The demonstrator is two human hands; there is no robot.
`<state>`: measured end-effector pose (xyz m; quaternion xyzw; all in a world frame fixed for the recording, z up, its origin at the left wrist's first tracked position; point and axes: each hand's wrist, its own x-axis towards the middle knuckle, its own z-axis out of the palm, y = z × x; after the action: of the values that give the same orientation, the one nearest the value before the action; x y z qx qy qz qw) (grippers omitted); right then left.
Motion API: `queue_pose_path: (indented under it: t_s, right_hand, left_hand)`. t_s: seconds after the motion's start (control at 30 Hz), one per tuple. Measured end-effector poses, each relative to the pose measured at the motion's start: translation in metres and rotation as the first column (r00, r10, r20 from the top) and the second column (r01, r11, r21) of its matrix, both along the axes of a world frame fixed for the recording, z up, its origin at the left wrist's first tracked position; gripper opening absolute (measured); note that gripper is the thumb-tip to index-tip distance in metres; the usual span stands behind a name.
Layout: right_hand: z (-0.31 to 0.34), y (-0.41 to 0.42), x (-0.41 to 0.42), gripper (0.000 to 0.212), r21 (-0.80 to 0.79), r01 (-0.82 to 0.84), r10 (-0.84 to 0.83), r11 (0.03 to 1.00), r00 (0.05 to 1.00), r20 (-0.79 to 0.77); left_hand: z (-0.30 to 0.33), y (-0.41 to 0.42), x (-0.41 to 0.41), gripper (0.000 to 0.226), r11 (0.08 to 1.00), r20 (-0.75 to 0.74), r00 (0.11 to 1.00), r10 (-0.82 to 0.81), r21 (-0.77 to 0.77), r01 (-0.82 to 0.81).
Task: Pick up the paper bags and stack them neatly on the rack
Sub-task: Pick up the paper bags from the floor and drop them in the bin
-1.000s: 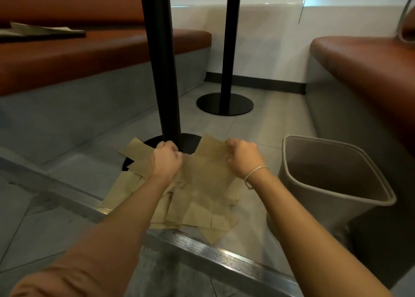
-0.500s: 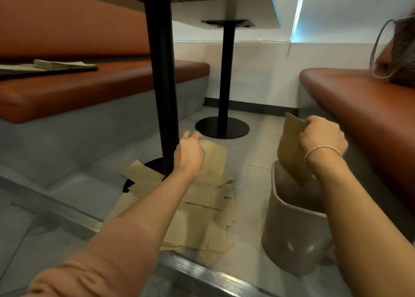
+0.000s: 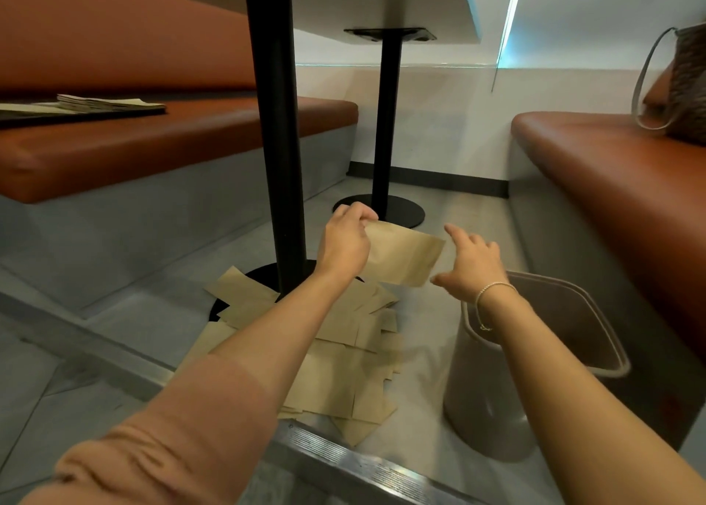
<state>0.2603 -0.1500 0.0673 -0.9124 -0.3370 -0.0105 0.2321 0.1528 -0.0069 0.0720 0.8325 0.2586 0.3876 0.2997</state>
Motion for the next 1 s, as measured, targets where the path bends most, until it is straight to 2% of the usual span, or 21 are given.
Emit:
queue_pose_path:
  t_s: [0.07,0.17,0.27,0.3,0.37,0.43,0.5,0.6,0.73,0.83,0.93,1.0]
  right_hand:
    - [0.000,0.003,-0.002,0.065,0.045,-0.046,0.044,0.998,0.998,0.046]
    - [0.007,0.005,-0.003,0.037,0.134,-0.056,0.043,0.989,0.994,0.098]
    - [0.018,0.001,-0.003,0.009,0.223,-0.048,0.033,0.974,0.997,0.073]
    - [0.022,-0.002,-0.003,0.005,0.267,-0.017,0.002,0.964,0.998,0.056]
    - [0.029,-0.011,-0.001,0.014,0.340,0.103,-0.127,0.935,0.991,0.050]
    - [0.031,-0.022,0.005,0.019,0.362,0.247,-0.287,0.899,0.956,0.060]
    - [0.025,-0.032,0.014,0.021,0.335,0.361,-0.387,0.870,0.922,0.013]
    - [0.004,-0.038,0.021,0.036,0.288,0.446,-0.435,0.847,0.894,-0.105]
    - [-0.020,-0.024,0.016,0.050,0.338,0.384,-0.367,0.859,0.923,-0.116]
    - [-0.036,0.001,0.003,0.046,0.366,0.257,-0.267,0.895,0.963,-0.023]
    - [-0.066,0.032,-0.015,0.042,0.282,0.062,-0.080,0.958,0.995,0.056]
    - [-0.098,0.053,-0.025,0.043,0.174,-0.029,0.028,0.984,1.000,0.009]
  left_hand:
    - [-0.001,-0.001,0.002,0.027,0.999,0.031,0.999,-0.041,0.003,0.041]
    - [0.000,-0.005,0.005,0.026,0.995,0.103,0.990,-0.100,0.010,0.099]
    - [-0.001,-0.011,0.008,0.023,0.989,0.160,0.977,-0.143,0.062,0.135]
    - [-0.003,-0.013,0.009,0.023,0.987,0.150,0.977,-0.151,0.083,0.140]
    - [-0.010,-0.014,0.008,0.035,0.989,0.107,0.985,-0.136,0.066,0.130]
    - [-0.023,-0.008,0.005,0.042,0.997,0.023,0.996,-0.082,-0.014,0.082]
    - [-0.044,0.003,0.000,0.038,0.997,-0.116,0.993,-0.037,-0.075,0.029]
    - [-0.078,0.019,-0.008,0.025,0.993,-0.319,0.948,-0.006,-0.110,-0.030]
    - [-0.115,0.028,-0.021,0.026,0.989,-0.563,0.826,-0.028,-0.136,-0.059]
    - [-0.143,0.033,-0.028,0.031,0.995,-0.747,0.661,-0.071,-0.099,-0.005]
    - [-0.173,0.039,-0.035,0.040,0.998,-0.876,0.478,-0.061,-0.044,0.046]
    - [-0.190,0.045,-0.040,0.045,0.998,-0.915,0.399,-0.067,-0.057,0.037]
